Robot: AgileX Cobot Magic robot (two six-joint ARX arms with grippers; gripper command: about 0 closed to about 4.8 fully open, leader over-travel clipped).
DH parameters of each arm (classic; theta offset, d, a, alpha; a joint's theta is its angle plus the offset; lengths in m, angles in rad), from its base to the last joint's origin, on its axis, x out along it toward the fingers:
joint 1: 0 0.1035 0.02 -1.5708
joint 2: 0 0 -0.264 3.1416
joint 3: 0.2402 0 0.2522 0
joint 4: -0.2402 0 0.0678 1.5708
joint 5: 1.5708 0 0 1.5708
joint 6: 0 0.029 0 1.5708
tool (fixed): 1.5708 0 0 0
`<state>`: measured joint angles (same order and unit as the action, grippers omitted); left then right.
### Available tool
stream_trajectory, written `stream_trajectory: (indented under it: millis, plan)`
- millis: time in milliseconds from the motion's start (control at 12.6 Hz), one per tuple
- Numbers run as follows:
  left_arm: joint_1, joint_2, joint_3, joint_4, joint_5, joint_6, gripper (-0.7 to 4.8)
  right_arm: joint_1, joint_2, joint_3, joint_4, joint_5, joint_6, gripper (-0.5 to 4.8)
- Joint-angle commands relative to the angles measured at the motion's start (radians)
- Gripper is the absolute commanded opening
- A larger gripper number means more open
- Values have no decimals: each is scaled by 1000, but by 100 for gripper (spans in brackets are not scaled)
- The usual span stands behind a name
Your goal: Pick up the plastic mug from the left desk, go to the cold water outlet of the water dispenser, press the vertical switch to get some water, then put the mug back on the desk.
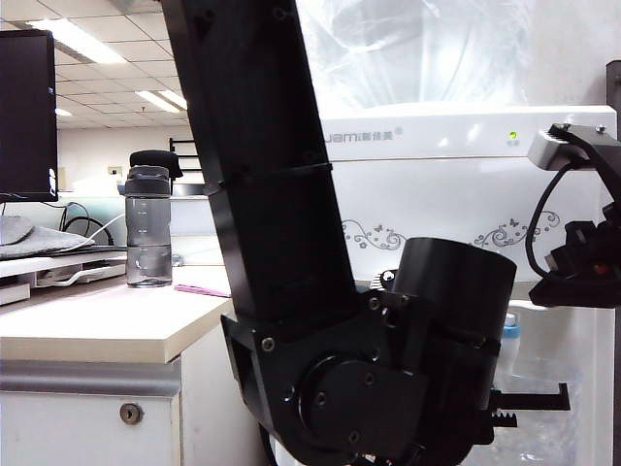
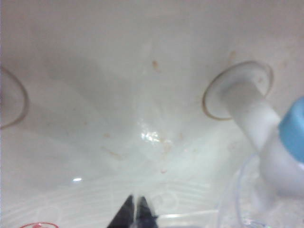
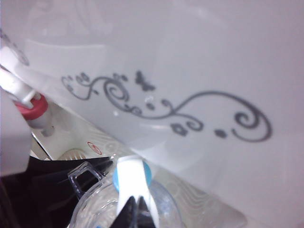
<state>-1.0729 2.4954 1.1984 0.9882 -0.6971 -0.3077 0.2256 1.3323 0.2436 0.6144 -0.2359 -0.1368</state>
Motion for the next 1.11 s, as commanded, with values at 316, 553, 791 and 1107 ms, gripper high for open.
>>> stream_trajectory:
  millis: [316,553,791,1107]
  plan:
    - [-1,-7,7,39,-6,-6,-5,0,3,-2,-58,1,0,-1]
    - [-2,-7,8,38,-6,-6,-5,0,3,-2,-66,2,-2,-1]
    - [-2,-7,8,38,-6,-6,-5,0,3,-2,-72,2,-2,-1]
    - [-2,-7,8,38,-6,-6,-5,0,3,-2,-95,2,-2,-1]
